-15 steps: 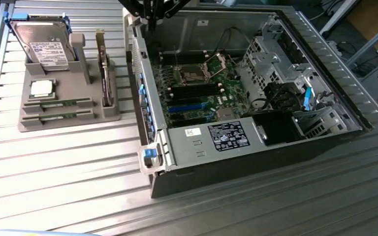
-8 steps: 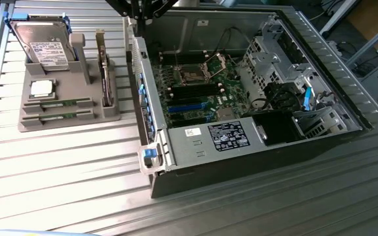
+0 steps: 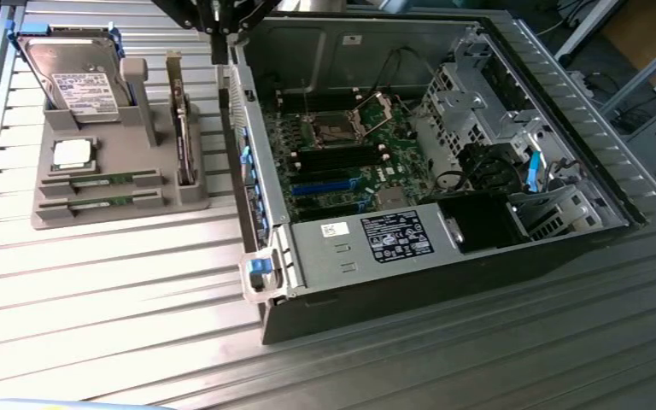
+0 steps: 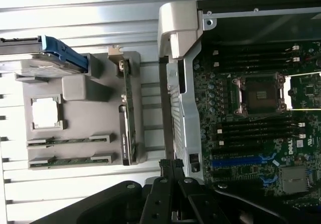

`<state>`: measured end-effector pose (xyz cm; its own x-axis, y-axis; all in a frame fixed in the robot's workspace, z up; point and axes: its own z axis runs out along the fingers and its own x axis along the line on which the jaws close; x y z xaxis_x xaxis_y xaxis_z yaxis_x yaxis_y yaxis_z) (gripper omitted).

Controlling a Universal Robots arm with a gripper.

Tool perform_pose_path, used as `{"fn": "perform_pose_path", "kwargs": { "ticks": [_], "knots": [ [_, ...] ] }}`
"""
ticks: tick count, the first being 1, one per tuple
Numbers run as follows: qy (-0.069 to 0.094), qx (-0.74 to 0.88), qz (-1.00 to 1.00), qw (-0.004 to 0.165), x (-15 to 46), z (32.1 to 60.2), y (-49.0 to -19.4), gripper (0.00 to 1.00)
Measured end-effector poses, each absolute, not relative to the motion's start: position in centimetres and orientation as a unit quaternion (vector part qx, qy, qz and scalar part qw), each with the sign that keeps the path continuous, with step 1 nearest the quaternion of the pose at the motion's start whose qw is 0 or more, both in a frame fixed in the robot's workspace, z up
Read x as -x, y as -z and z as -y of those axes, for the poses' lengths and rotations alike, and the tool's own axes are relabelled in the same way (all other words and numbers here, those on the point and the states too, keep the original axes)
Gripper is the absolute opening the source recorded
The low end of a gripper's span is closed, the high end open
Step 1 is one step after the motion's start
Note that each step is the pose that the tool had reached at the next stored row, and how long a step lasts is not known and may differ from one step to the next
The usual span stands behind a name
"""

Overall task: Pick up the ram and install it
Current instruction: 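Reach for the ram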

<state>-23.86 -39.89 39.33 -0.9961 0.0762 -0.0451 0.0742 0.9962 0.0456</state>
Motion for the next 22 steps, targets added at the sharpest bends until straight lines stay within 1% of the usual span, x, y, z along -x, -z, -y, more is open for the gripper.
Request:
{"fn": "perform_pose_path", "kwargs": {
  "ticks": [22],
  "knots": [
    [-0.022,-0.037,-0.998,0.034,33.4,39.9,-39.3,0.11]
  ]
}}
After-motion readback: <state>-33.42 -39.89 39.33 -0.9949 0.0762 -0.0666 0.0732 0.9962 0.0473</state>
